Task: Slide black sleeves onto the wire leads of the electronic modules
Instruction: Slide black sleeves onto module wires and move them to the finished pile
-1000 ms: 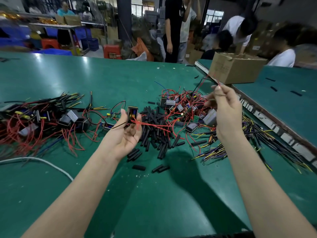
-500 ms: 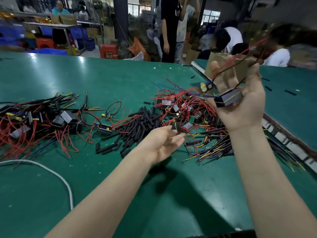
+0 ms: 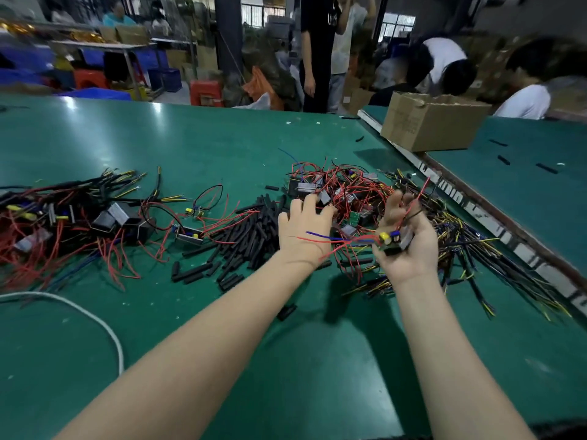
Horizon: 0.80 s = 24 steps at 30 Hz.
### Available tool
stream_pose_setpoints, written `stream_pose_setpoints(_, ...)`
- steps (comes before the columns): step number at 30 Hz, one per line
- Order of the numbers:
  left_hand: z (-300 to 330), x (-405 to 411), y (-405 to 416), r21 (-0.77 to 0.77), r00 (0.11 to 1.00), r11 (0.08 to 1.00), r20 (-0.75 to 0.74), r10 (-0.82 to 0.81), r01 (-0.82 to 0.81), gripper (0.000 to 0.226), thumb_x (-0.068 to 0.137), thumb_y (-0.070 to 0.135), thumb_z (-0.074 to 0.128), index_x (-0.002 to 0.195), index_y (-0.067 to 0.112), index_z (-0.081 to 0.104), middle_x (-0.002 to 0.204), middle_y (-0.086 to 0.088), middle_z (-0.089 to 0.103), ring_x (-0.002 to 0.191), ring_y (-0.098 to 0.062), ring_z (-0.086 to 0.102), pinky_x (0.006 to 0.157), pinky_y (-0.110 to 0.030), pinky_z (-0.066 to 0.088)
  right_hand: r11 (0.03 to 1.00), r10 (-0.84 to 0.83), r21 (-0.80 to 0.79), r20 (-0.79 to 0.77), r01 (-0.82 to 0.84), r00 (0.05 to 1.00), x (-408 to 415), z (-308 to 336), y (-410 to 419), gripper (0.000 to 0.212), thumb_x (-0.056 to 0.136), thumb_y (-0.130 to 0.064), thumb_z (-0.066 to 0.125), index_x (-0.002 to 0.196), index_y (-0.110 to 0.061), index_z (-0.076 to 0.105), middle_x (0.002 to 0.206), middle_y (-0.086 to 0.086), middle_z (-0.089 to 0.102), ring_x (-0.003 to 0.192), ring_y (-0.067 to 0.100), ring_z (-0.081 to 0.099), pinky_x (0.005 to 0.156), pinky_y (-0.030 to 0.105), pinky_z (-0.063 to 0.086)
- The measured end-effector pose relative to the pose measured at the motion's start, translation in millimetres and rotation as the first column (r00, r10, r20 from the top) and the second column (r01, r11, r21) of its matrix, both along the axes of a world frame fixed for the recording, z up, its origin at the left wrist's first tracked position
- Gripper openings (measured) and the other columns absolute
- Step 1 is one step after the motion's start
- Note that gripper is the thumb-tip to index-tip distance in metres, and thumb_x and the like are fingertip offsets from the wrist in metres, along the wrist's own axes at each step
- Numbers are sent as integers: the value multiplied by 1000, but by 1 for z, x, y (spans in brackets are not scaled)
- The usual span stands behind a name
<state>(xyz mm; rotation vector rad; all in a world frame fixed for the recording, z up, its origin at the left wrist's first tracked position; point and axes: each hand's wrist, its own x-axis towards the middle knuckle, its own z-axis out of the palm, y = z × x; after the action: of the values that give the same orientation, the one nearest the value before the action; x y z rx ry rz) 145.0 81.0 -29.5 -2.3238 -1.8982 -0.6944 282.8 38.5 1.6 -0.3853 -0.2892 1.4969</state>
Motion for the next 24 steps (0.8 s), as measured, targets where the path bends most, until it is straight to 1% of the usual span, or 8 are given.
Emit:
stream_pose_setpoints(4,1,2,21,-151,997,988,-81,-17,4,53,89,30,57,137,22,38,127,-5,56,122,-30,40,93,-43,33,995,58,-72,-110,-66,992,0,-22,4,16,98,-25,42,88,-19,53,72,-4,69,44,0,56,34,10,36)
stream_pose_setpoints(9,-11,11,26,-93,998,994,40,57,-53,77,82,45,67,142,18,28,116,-9,62,116,-31,50,88,-42,37,988,75,-129,-34,-79,997,-6,-28,7,20,100,-27,40,86,-22,53,70,-6,68,44,0,56,34,10,34)
stream_pose_setpoints(13,-19,12,27,0,993,999,108,47,-48,65,83,37,65,137,17,35,112,-7,62,113,-29,51,88,-41,36,984,82,-157,-29,-86,996,-11,-29,4,23,100,-29,40,85,-23,56,71,-7,67,44,0,55,35,10,34)
stream_pose_setpoints(15,-16,10,25,18,959,1000,284,4,-9,56,82,37,64,130,18,40,111,-5,63,110,-28,53,86,-40,36,986,76,-148,-34,-81,996,-10,-29,2,22,100,-29,41,85,-22,56,71,-7,66,45,0,55,35,10,35)
stream_pose_setpoints(17,-10,2,20,31,840,999,541,-35,22,44,80,37,66,114,18,46,102,3,63,101,-25,57,83,-35,39,988,81,-128,-34,-84,996,-10,-28,0,21,99,-29,41,85,-21,55,70,-8,65,44,0,55,34,10,35)
stream_pose_setpoints(20,4,-25,12,13,556,999,831,-35,44,35,79,32,73,96,20,45,87,11,57,85,-15,57,78,-27,43,989,91,-115,-26,-93,996,-11,-26,-1,20,98,-28,43,85,-21,56,70,-8,65,44,-1,55,34,11,36)
stream_pose_setpoints(22,12,-47,12,-25,340,1000,940,22,4,28,81,28,72,91,19,47,90,1,62,87,-21,61,81,-30,47,989,105,-107,-8,-105,994,-14,-26,-3,19,98,-28,43,86,-21,57,71,-8,65,45,-1,55,33,12,36)
stream_pose_setpoints(24,21,-68,13,-88,82,996,993,85,33,14,88,24,63,91,13,54,89,-7,70,81,-22,69,68,-27,50,987,124,-103,12,-123,992,-17,-27,-4,19,98,-29,44,87,-22,57,71,-8,65,45,-1,55,33,13,37)
